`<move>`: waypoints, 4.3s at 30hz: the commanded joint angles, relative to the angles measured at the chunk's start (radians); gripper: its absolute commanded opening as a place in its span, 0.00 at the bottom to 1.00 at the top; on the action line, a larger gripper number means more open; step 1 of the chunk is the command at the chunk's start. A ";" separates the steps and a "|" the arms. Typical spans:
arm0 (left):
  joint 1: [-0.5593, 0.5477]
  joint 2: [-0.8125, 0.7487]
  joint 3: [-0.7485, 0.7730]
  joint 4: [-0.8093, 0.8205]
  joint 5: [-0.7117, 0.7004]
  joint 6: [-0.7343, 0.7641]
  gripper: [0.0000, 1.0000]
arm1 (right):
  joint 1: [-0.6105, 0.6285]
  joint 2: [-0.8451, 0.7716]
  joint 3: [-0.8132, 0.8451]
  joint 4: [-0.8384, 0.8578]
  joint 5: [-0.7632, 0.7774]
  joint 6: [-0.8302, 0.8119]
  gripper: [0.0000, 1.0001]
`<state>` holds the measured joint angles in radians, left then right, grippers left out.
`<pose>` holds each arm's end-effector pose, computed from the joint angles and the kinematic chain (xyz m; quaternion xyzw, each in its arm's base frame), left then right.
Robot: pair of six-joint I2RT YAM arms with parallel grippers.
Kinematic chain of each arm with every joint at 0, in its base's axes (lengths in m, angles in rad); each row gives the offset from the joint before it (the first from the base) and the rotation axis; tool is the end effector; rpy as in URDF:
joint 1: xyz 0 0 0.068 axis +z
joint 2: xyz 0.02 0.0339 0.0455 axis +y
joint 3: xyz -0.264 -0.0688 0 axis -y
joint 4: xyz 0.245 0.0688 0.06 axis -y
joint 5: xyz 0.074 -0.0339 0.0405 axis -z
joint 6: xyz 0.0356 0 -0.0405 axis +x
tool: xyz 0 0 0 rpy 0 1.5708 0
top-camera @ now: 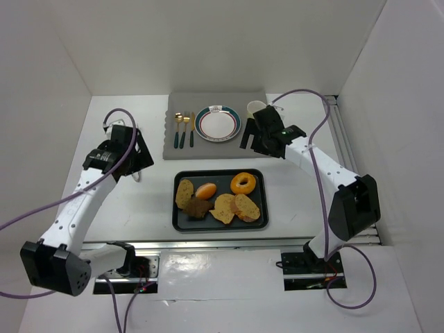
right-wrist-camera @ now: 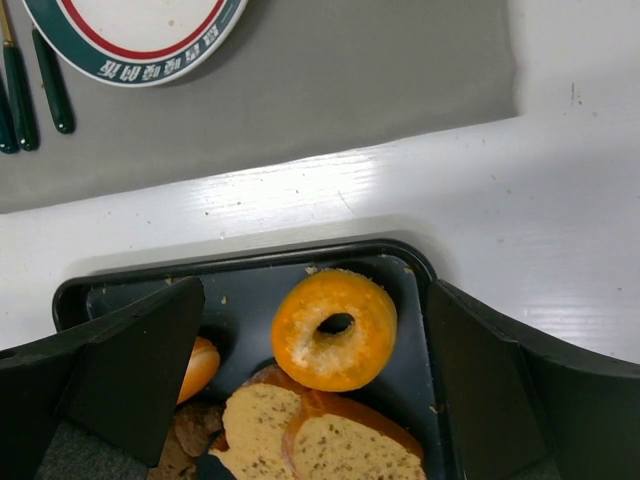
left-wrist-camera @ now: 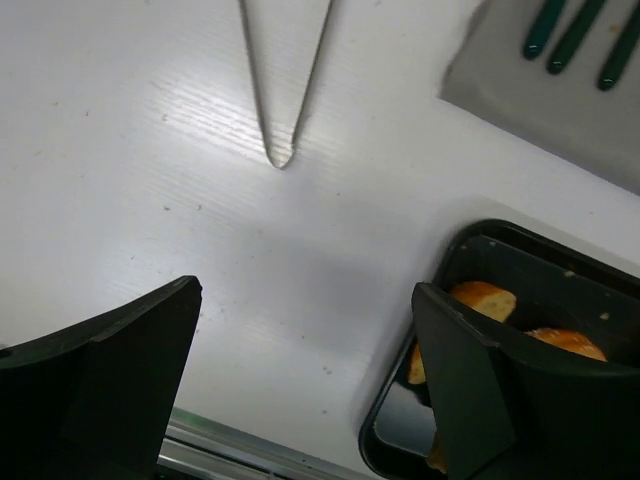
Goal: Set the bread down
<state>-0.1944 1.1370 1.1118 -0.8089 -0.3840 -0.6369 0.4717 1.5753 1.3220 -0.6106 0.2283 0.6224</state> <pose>0.2257 -0.0308 0.3276 -0.2680 0.8784 0.0201 0.3952 0.3101 0.1491 0.2916 0.1095 0.9265 0.0876 0.3493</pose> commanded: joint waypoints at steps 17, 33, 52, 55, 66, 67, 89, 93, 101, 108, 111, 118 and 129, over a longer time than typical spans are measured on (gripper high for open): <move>0.271 0.685 0.220 0.136 0.197 0.114 1.00 | -0.030 -0.023 -0.026 0.060 -0.041 -0.116 1.00; 0.361 1.040 0.543 0.099 0.241 0.157 0.90 | -0.059 0.006 -0.026 0.061 -0.061 -0.107 1.00; 0.193 0.634 0.612 0.044 0.347 0.263 0.11 | -0.107 -0.032 -0.044 0.057 -0.040 -0.098 1.00; 0.095 0.549 0.577 0.008 0.402 0.283 0.12 | -0.107 -0.058 -0.032 0.034 -0.017 -0.098 1.00; -0.307 0.317 0.322 -0.022 0.588 0.143 0.31 | -0.169 -0.276 -0.081 0.003 0.161 -0.089 1.00; -0.330 0.328 0.322 -0.032 0.588 0.131 0.33 | -0.182 -0.290 -0.090 0.003 0.170 -0.089 1.00; -0.559 0.537 0.487 -0.118 0.508 0.197 0.59 | -0.252 -0.374 -0.121 -0.008 0.115 -0.110 1.00; -0.568 0.560 0.508 -0.127 0.414 0.171 0.59 | -0.252 -0.374 -0.121 -0.008 0.105 -0.110 1.00; -0.599 0.599 0.530 -0.139 0.381 0.171 0.59 | -0.262 -0.365 -0.130 0.002 0.086 -0.119 1.00; -0.599 0.659 0.528 -0.139 0.461 0.190 0.59 | -0.262 -0.356 -0.139 0.002 0.075 -0.119 1.00; -0.599 0.669 0.528 -0.139 0.438 0.190 0.59 | -0.262 -0.356 -0.149 0.002 0.075 -0.119 1.00; -0.599 0.711 0.546 -0.157 0.416 0.210 0.52 | -0.262 -0.347 -0.159 0.011 0.066 -0.119 1.00; -0.560 0.618 0.638 -0.228 0.504 0.263 0.20 | -0.271 -0.337 -0.168 0.011 0.057 -0.119 1.00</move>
<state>-0.7731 1.8400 1.6852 -1.0058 0.0834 -0.4110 0.2111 1.2343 1.1534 -0.6056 0.2871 0.5171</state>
